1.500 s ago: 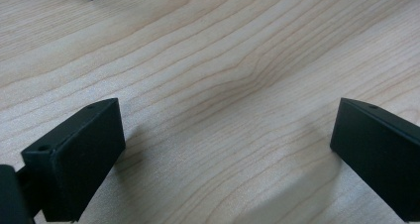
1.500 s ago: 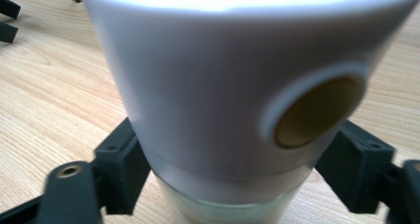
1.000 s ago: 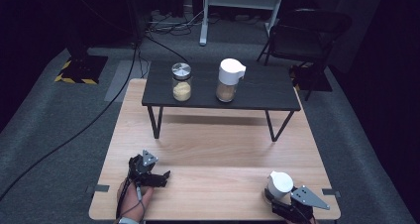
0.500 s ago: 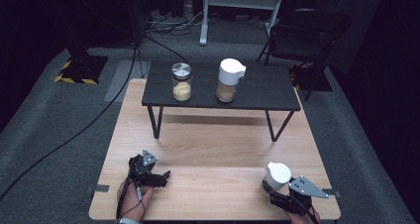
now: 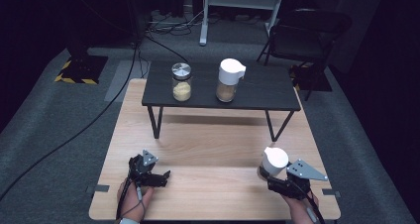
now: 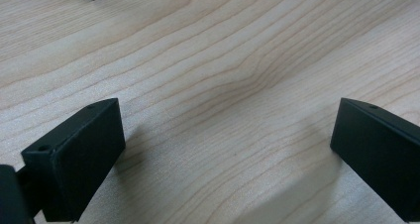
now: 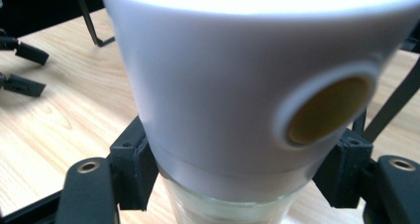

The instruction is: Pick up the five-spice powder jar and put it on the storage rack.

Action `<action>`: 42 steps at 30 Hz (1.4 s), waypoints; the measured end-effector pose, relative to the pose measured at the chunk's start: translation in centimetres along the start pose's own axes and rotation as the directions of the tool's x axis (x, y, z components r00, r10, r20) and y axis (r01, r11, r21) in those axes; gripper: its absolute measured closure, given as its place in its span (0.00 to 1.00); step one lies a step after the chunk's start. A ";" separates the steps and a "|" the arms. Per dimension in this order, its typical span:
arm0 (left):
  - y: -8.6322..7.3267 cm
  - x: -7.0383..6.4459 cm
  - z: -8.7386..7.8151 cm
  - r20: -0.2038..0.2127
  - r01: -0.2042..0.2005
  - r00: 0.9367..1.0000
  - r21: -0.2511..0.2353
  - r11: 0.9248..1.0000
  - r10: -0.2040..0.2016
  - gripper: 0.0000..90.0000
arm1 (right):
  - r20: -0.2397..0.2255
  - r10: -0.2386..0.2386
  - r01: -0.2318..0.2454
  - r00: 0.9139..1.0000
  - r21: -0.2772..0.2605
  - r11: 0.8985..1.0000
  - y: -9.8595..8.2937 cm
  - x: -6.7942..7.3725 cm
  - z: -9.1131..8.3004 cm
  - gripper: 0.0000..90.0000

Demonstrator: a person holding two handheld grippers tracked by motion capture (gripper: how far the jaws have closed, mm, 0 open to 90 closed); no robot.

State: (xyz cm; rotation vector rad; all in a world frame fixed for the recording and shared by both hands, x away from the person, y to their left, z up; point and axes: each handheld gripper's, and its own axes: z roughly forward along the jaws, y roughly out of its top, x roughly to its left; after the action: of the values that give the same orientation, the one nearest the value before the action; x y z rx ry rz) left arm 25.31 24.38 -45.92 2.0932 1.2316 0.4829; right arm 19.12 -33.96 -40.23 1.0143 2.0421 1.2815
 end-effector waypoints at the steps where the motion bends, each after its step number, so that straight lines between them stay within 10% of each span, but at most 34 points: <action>1: 0.0 -0.1 0.0 -0.003 0.002 1.000 -0.001 1.000 -0.002 0.00 | -0.001 -0.001 0.001 1.000 -0.003 1.000 0.3 -0.1 0.1 0.33; 42: 0.0 -0.2 0.0 -0.006 0.004 1.000 -0.002 1.000 -0.004 0.00 | 0.012 -0.009 0.010 1.000 -0.077 0.997 13.4 -2.8 2.3 0.33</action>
State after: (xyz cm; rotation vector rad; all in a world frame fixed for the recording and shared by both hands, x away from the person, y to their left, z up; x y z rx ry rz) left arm 25.22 24.24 -45.95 2.0883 1.2384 0.4891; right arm 26.73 -31.41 -28.91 0.9734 1.9708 1.3358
